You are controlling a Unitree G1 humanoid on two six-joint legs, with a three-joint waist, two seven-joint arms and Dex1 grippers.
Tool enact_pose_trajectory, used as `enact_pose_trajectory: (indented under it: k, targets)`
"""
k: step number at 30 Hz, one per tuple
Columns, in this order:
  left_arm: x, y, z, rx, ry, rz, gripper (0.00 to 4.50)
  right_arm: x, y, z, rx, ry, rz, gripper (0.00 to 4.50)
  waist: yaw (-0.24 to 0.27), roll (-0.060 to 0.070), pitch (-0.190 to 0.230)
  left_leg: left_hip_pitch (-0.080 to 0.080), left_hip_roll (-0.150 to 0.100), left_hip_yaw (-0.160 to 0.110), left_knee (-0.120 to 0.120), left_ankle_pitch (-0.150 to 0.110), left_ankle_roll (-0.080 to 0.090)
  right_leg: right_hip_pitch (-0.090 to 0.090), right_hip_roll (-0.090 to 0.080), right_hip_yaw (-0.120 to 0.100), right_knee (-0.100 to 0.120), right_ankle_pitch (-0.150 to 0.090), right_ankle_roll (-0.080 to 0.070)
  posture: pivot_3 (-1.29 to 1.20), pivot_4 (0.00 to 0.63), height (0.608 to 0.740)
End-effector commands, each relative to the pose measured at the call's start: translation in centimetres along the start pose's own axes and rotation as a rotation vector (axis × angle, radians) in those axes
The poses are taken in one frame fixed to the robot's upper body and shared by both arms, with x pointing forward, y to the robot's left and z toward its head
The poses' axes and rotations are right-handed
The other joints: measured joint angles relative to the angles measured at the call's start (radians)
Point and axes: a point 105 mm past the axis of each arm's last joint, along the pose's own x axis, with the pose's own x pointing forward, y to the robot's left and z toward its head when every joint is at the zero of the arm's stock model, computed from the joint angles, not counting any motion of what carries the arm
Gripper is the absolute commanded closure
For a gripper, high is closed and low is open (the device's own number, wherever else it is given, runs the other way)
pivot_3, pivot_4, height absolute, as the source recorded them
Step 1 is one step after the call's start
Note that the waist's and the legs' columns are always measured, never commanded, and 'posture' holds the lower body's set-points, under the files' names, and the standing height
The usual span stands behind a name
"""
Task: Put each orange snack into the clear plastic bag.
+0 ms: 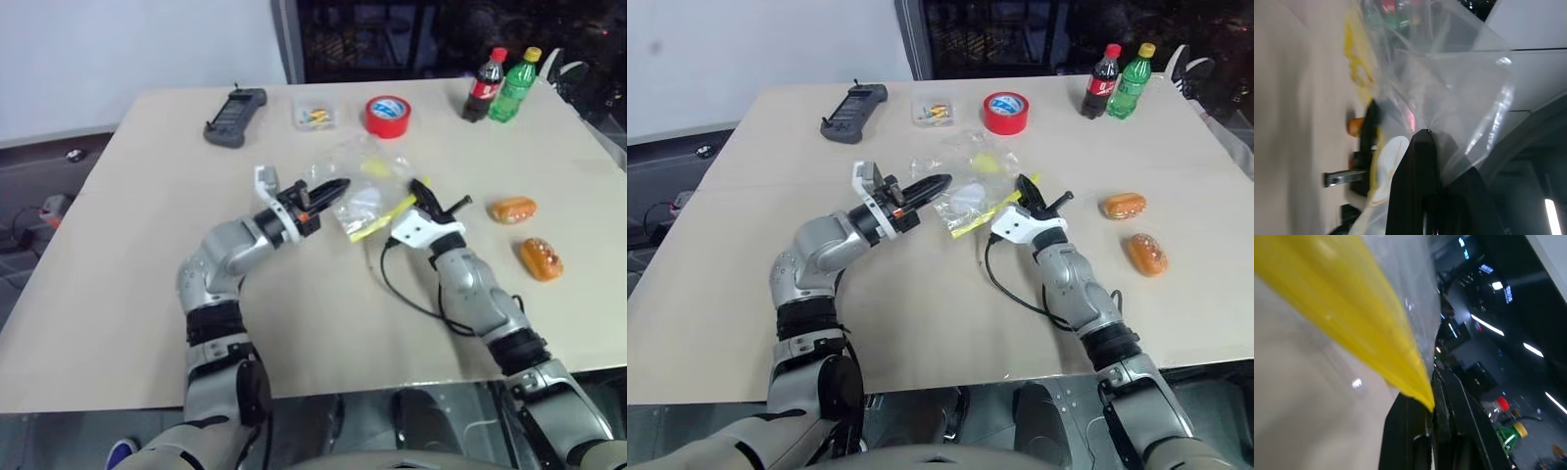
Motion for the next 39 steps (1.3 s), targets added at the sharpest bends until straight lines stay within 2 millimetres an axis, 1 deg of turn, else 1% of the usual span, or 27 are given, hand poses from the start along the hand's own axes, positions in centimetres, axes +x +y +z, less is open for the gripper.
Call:
enact_pose_trajectory:
  k: [1,2,3,4,6,7,8,9,10,12,13,15,17,18,19,21,25,27,31,35,38,39]
  targets:
    - [-1.4,-1.0,1.0,0.332,-0.017,0.098,3.93,1.7,-3.1,0.1,0.060,-0.015,0.020,4.50,-0.006,0.000,0.000,0.000,0.000,0.001,0.000,0.000,0.000,0.000,0.001,0.000,0.000,0.000,-0.001,0.00,0.150,0.740]
    - [-1.6,-1.0,0.9,0.445,0.006,0.138,3.63,2.0,-3.4,0.1,0.072,-0.014,0.041,4.50,-0.010,0.000,0.001,0.000,0.001,0.001,0.000,0.000,0.000,0.000,0.001,0.001,0.000,0.001,-0.001,0.00,0.150,0.740]
    - [-2.1,-1.2,0.8,0.639,0.033,0.188,3.21,2.7,-3.9,0.2,0.073,-0.014,0.079,4.50,-0.015,0.000,0.001,0.000,0.001,0.001,0.000,0.000,0.000,0.000,0.001,0.001,-0.001,0.001,-0.002,0.00,0.150,0.740]
    - [-2.3,-1.4,0.6,0.767,0.056,0.209,2.73,3.0,-4.2,0.1,0.074,-0.013,0.104,4.50,-0.019,0.000,0.001,0.000,0.001,0.002,-0.001,0.000,0.000,0.000,0.002,0.001,-0.001,0.001,-0.002,0.00,0.150,0.740]
    - [-2.7,-1.6,0.2,1.096,0.096,0.243,1.69,3.8,-4.5,-0.1,0.089,0.013,0.189,4.50,-0.019,0.001,0.001,0.001,0.001,0.004,-0.004,0.000,0.000,0.000,0.002,0.004,-0.003,0.002,-0.002,0.00,0.150,0.740]
    - [-3.1,-1.8,-0.3,1.290,0.126,0.239,1.40,4.4,-4.8,0.0,0.081,0.023,0.223,4.50,-0.021,0.001,0.001,0.002,0.001,0.005,-0.006,0.000,0.000,0.000,0.002,0.004,-0.004,0.002,-0.002,0.00,0.150,0.740]
    - [-3.2,-1.9,-0.9,1.428,0.163,0.219,1.40,4.8,-5.2,0.0,0.075,0.031,0.245,4.50,-0.023,0.001,0.001,0.002,0.002,0.006,-0.007,0.000,0.000,0.000,0.002,0.005,-0.005,0.002,-0.003,0.00,0.150,0.740]
    - [-3.2,-2.0,-0.8,1.530,0.173,0.191,1.40,5.3,-5.3,0.1,0.093,0.048,0.281,4.50,-0.024,0.002,0.002,0.002,0.002,0.008,-0.011,0.000,0.000,-0.001,0.002,0.006,-0.006,0.002,-0.003,0.00,0.150,0.740]
    - [-2.9,-2.2,-1.2,1.690,0.184,0.166,1.40,6.1,-5.6,0.4,0.102,0.068,0.309,4.50,-0.022,0.002,0.002,0.003,0.002,0.009,-0.013,0.000,0.000,-0.002,0.002,0.007,-0.007,0.002,-0.003,0.00,0.150,0.740]
    - [-2.1,-2.8,-2.4,1.947,0.187,0.111,1.40,7.0,-5.5,1.2,0.159,0.101,0.381,4.50,-0.021,0.002,0.002,0.000,0.004,0.008,-0.014,0.000,0.000,-0.006,0.003,0.006,-0.007,0.003,-0.005,0.00,0.150,0.740]
    - [-1.8,-2.7,-3.0,2.022,0.187,0.109,1.40,7.4,-5.5,1.6,0.183,0.106,0.395,4.50,-0.021,0.002,0.002,-0.002,0.005,0.008,-0.015,0.000,0.000,-0.008,0.003,0.006,-0.007,0.004,-0.006,0.00,0.150,0.740]
    - [-0.9,-2.6,-3.1,2.113,0.152,0.142,1.40,7.7,-5.2,2.4,0.188,0.107,0.422,4.50,-0.021,0.002,0.002,-0.005,0.007,0.008,-0.015,0.000,0.000,-0.012,0.004,0.006,-0.007,0.004,-0.007,0.00,0.150,0.740]
    - [-0.1,-3.0,-3.5,2.164,0.127,0.132,1.40,8.1,-5.0,3.1,0.195,0.105,0.437,4.50,-0.020,0.002,0.002,-0.009,0.008,0.008,-0.015,0.000,-0.001,-0.016,0.005,0.006,-0.007,0.004,-0.007,0.00,0.150,0.740]
    - [0.2,-3.0,-3.6,2.187,0.116,0.139,1.40,8.1,-4.8,3.3,0.197,0.105,0.446,4.50,-0.020,0.002,0.002,-0.014,0.008,0.007,-0.013,0.000,-0.001,-0.021,0.005,0.006,-0.006,0.004,-0.007,0.00,0.150,0.740]
    - [0.4,-3.0,-3.6,2.195,0.108,0.148,1.40,8.2,-4.6,3.5,0.200,0.106,0.452,4.50,-0.021,0.002,0.002,-0.017,0.008,0.008,-0.013,0.000,-0.001,-0.023,0.006,0.006,-0.006,0.004,-0.007,0.00,0.150,0.740]
    - [0.9,-2.9,-3.6,2.235,0.095,0.168,1.40,8.3,-4.2,3.9,0.211,0.105,0.463,4.50,-0.022,0.002,0.002,-0.018,0.007,0.008,-0.013,0.000,0.000,-0.024,0.005,0.007,-0.005,0.004,-0.007,0.00,0.150,0.740]
    - [1.7,-3.3,-3.6,2.309,0.055,0.178,1.40,8.5,-3.6,4.6,0.220,0.100,0.475,4.50,-0.025,0.002,0.002,-0.018,0.008,0.009,-0.013,0.000,-0.001,-0.025,0.006,0.007,-0.004,0.004,-0.007,0.00,0.150,0.740]
    - [1.6,-3.6,-3.8,2.339,0.043,0.169,1.40,8.6,-3.4,4.6,0.224,0.106,0.476,4.50,-0.027,0.002,0.002,-0.018,0.008,0.009,-0.013,0.001,-0.002,-0.026,0.006,0.008,-0.002,0.004,-0.007,0.00,0.150,0.740]
    - [0.0,-3.8,-4.5,2.390,0.064,0.104,1.40,8.7,-3.3,3.7,0.235,0.139,0.468,4.50,-0.036,0.002,0.002,-0.018,0.009,0.009,-0.013,0.002,-0.003,-0.027,0.007,0.008,-0.001,0.005,-0.008,0.00,0.150,0.740]
    - [-0.9,-3.6,-4.8,2.413,0.086,0.063,1.40,9.0,-3.4,3.1,0.250,0.155,0.460,4.50,-0.041,0.002,0.002,-0.018,0.009,0.008,-0.013,0.003,-0.005,-0.027,0.008,0.007,0.000,0.006,-0.010,0.00,0.150,0.740]
    - [-1.0,-3.6,-4.4,2.418,0.067,0.077,1.40,9.2,-3.2,3.2,0.259,0.154,0.471,4.50,-0.043,0.002,0.002,-0.017,0.010,0.008,-0.013,0.003,-0.006,-0.027,0.008,0.007,0.001,0.007,-0.010,0.00,0.150,0.740]
    - [-0.8,-3.6,-4.0,2.420,0.052,0.106,1.40,9.2,-3.1,3.3,0.261,0.151,0.476,4.50,-0.043,0.002,0.002,-0.017,0.010,0.008,-0.012,0.003,-0.006,-0.027,0.008,0.007,0.002,0.007,-0.010,0.00,0.150,0.740]
